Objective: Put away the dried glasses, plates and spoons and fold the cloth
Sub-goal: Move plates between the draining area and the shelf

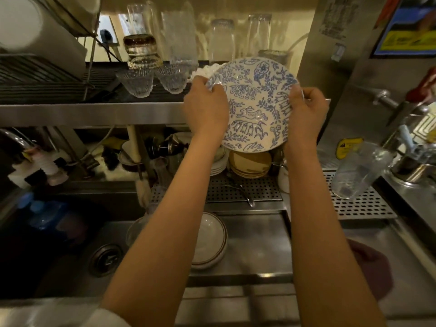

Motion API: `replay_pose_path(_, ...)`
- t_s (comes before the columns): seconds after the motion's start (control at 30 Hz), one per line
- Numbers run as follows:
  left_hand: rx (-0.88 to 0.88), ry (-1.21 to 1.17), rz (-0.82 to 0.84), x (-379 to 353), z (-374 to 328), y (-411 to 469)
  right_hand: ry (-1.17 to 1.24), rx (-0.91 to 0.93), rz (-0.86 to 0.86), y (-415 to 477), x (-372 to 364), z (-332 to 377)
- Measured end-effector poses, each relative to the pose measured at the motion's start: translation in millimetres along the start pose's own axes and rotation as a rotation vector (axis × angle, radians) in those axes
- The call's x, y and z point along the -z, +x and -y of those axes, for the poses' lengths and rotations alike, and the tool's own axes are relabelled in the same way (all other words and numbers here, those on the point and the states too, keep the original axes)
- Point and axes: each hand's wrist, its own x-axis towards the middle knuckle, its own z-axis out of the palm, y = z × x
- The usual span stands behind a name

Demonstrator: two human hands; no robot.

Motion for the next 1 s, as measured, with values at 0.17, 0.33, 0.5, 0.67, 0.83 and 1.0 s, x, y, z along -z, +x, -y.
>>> replay_pose_path(0.17,0.071,-0.061,-0.002,2.4,22.6,-30.8,-0.014,-0.057,-0.006,-24.5,19.5,-15.0)
replay_pose_path(0.33,0.114,-0.1,-0.04,-2.7,53.9,-62.2,-0.009,-0.118,0.031,-50.5,38.1,-33.3)
replay_pose_path(0.5,0.102,-0.123,-0.084,-10.5,81.9,-84.9,-0.022,-0.184,0.018,-68.5,54.0,-54.1)
replay_pose_path(0.67,0.137,-0.062,-0.078,-20.0,106.7,-101.1,-0.024,-0.22,0.006,-83.6,66.4,-78.5)
replay_pose_path(0.83,0.198,0.034,-0.023,-32.4,135.3,-119.6,-0.115,-0.257,0.009,-98.1,82.8,-104.3)
replay_pose_path(1.0,0.291,0.192,0.161,-44.0,164.8,-140.5,-0.26,-0.332,0.005,-111.5,103.7,-136.8)
